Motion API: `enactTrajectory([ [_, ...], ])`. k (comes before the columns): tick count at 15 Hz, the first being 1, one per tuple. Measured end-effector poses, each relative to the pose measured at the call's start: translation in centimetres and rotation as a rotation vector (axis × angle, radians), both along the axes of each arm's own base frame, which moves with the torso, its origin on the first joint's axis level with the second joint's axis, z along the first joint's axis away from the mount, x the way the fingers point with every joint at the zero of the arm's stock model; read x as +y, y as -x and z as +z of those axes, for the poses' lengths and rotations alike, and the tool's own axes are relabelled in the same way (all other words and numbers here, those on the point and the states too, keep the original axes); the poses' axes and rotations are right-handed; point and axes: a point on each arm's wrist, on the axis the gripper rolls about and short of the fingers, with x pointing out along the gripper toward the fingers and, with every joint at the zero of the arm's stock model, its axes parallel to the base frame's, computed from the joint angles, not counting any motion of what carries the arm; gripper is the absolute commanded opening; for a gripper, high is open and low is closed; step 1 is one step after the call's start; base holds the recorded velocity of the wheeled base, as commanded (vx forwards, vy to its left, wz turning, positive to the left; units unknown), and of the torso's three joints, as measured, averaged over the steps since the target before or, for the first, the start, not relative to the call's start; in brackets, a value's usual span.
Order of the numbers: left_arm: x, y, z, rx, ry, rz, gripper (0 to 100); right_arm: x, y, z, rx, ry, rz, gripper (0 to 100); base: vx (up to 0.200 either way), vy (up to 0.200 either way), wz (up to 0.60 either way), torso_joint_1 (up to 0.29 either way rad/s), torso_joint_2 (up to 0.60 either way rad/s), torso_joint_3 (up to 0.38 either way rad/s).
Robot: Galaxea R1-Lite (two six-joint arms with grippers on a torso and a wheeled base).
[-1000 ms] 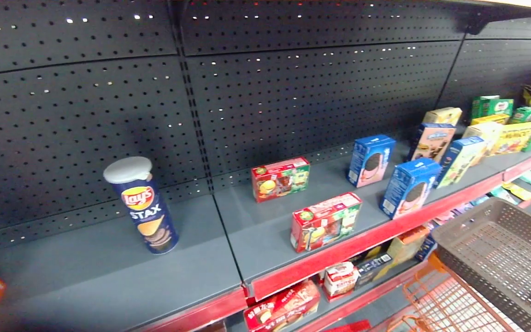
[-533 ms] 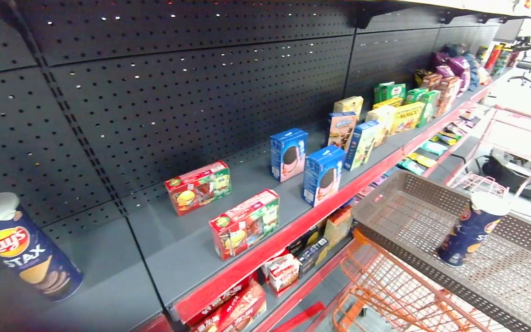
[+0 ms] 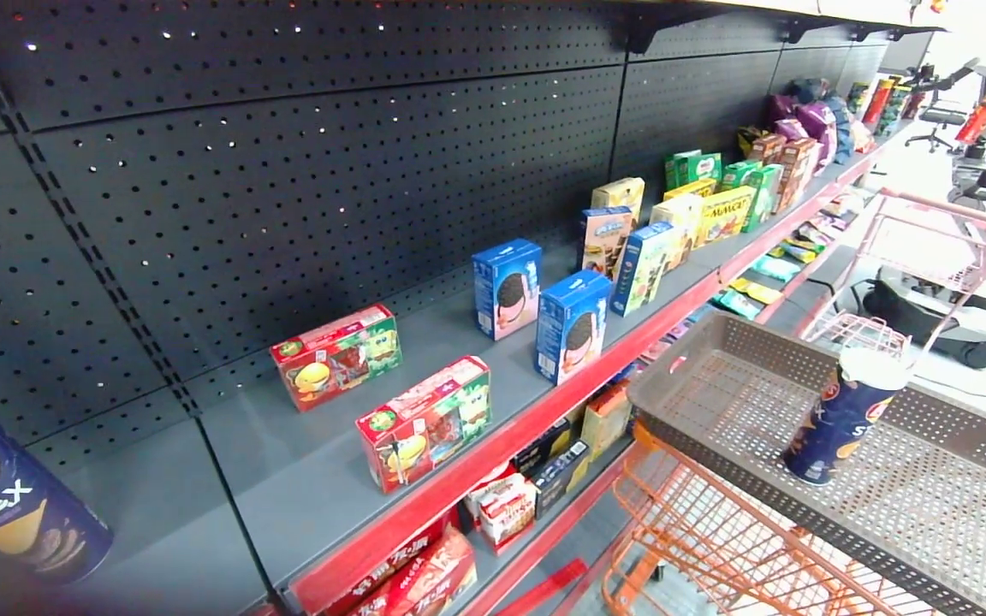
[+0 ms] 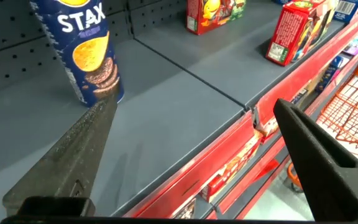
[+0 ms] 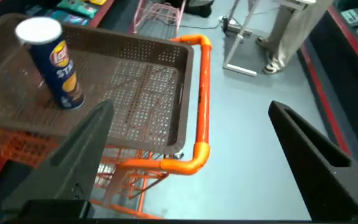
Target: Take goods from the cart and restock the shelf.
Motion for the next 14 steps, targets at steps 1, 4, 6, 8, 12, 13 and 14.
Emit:
enactTrajectory([
  [1,0.0,0.0,0.0,0.0,0.0,0.0,100,-0.3,-0.6,0.2,-0.008,-0.001,-0.026,100,0.0,0.0,0.0,0.0,0.0,0.0],
  [4,0.0,0.0,0.0,0.0,0.0,0.001,100,-1.8,-3.1,0.1,0.041,-0.003,-0.132,100,0.0,0.0,0.0,0.0,0.0,0.0],
  [6,0.0,0.0,0.0,0.0,0.0,0.001,100,-2.5,-3.9,-1.0,0.126,-0.005,-0.163,100,0.0,0.0,0.0,0.0,0.0,0.0],
  [8,0.0,0.0,0.0,0.0,0.0,0.001,100,-2.8,-4.2,-1.7,0.172,-0.019,-0.171,100,0.0,0.0,0.0,0.0,0.0,0.0],
  [12,0.0,0.0,0.0,-0.001,0.0,0.001,100,-2.9,-4.4,-2.3,0.203,-0.034,-0.172,100,0.0,0.0,-0.45,0.002,0.0,-0.001],
  [13,0.0,0.0,0.0,-0.001,0.0,0.0,100,-3.0,-4.5,-2.4,0.204,-0.035,-0.171,100,0.0,0.0,0.0,0.0,0.0,0.0],
  [14,0.0,0.0,0.0,0.0,0.0,0.0,100,-2.9,-4.5,-2.4,0.207,-0.036,-0.169,100,0.0,0.0,0.0,0.0,0.0,0.0],
])
